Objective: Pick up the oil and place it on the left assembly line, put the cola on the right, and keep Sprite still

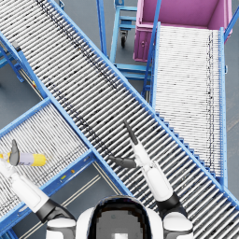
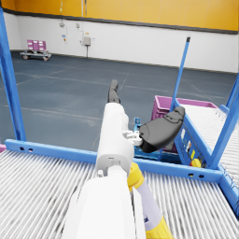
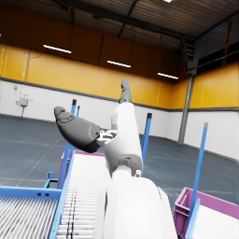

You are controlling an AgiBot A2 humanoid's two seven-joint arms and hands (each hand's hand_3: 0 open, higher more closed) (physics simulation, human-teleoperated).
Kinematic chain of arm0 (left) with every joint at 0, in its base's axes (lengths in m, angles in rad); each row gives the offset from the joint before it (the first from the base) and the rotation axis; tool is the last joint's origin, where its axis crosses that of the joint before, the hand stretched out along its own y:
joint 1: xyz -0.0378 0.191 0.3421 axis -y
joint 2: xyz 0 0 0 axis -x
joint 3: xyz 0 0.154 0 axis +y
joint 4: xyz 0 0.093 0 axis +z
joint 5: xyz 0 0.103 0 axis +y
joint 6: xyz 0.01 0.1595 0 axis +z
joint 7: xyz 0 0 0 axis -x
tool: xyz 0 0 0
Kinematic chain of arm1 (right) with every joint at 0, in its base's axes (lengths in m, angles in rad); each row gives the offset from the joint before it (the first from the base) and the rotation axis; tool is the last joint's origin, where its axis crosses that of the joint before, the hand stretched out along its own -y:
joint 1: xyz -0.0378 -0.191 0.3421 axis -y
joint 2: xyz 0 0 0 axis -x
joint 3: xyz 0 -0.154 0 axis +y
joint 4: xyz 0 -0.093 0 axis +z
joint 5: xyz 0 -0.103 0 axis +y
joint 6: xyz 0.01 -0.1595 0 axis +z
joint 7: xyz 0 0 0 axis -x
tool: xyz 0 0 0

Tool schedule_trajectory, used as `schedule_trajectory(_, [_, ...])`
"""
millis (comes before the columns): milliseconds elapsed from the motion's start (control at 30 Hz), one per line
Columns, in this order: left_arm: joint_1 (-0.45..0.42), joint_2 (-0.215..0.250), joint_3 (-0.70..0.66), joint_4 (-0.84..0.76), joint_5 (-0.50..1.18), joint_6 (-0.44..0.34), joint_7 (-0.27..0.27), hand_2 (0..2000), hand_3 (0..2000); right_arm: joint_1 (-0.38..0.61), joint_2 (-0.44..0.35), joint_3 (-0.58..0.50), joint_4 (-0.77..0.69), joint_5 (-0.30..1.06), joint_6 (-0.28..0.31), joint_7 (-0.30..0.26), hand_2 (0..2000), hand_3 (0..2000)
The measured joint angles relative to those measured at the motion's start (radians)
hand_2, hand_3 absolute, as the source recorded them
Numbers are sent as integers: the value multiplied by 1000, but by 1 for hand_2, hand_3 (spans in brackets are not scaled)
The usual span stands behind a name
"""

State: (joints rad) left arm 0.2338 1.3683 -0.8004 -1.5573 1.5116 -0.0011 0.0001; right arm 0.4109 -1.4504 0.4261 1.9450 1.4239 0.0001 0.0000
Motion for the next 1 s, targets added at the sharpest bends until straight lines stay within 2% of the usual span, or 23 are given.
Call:
schedule_trajectory(133, [-4, -1, 117, -169, 0, 1, 0, 0, 0, 21, -27, -86, -7, 0, 0, 0, 0, 0])
schedule_trajectory(300, [25, -56, 314, -333, 1, 1, 0, 0, 0, 39, -45, -203, -19, 0, 0, 0, 0, 0])
schedule_trajectory(500, [72, -105, 526, -375, 1, 1, 0, 0, 0, 55, -53, -351, -18, -1, 0, 0, 0, 0])
schedule_trajectory(767, [133, -111, 696, -398, 1, 1, 0, 0, 0, 84, -55, -458, -29, -1, 0, 0, 0, 0])
schedule_trajectory(1000, [115, -116, 747, -372, -79, 17, 16, 0, 0, 43, -8, -422, -49, -68, 16, -16, 0, 0])
